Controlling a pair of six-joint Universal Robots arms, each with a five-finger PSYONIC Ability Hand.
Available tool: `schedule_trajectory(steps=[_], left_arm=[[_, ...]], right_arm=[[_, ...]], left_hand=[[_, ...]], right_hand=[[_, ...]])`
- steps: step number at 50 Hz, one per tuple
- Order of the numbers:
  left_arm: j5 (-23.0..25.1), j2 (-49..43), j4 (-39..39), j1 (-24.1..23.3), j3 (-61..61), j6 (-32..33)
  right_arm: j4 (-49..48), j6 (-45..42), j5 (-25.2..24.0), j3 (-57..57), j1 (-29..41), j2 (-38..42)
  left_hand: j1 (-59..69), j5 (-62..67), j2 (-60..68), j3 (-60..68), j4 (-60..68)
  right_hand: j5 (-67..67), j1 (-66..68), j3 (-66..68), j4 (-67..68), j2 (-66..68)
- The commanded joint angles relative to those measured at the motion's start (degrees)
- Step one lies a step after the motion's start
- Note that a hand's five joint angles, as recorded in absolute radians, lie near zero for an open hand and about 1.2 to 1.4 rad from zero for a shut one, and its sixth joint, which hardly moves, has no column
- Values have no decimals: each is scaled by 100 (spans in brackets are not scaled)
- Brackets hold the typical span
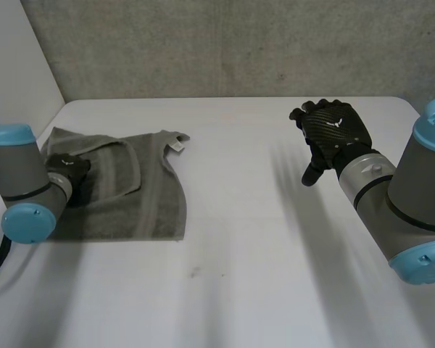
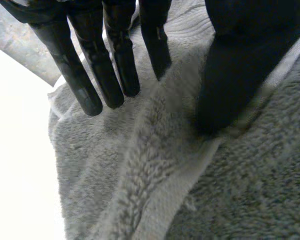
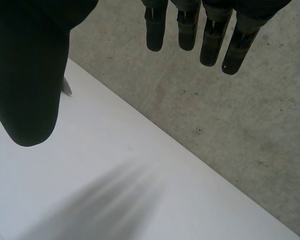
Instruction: Fold the towel.
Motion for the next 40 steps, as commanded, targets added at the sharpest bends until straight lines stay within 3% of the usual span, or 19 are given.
schedule_trajectory(steps=[1,6,8,14,23,33,40], left_arm=[[-512,627,18,-50,-76,-85],[-600,1462,0,-278,-94,-630],[-591,1970,-9,-480,-59,-1173],[-565,2429,-70,-709,-6,-1870],[-565,2842,-579,-1358,213,-2624],[-617,3026,-966,-1763,565,-3284],[-941,3202,-949,-2088,723,-3451]], right_arm=[[-7,-7,0,-17,25,23],[2,19,18,-70,25,93],[28,124,52,-175,34,215],[107,406,62,-246,104,418],[687,1759,-88,-527,508,726],[819,4208,-1045,-974,1245,1585],[749,5134,-1037,-1520,1563,2185]], left_hand=[[3763,3972,3948,3952,3951],[3763,3972,3948,3952,3951],[3763,3972,3948,3952,3951],[3763,3972,3948,3952,3951],[3763,3972,3948,3952,3951],[3763,3972,3948,3952,3951],[3763,3972,3948,3952,3951]], right_hand=[[-257,-210,-216,-332,-283],[-257,-210,-216,-332,-283],[-257,-210,-216,-332,-283],[-257,-210,-216,-332,-283],[-257,-210,-216,-332,-283],[-257,-210,-216,-332,-283],[-257,-210,-216,-332,-283]])
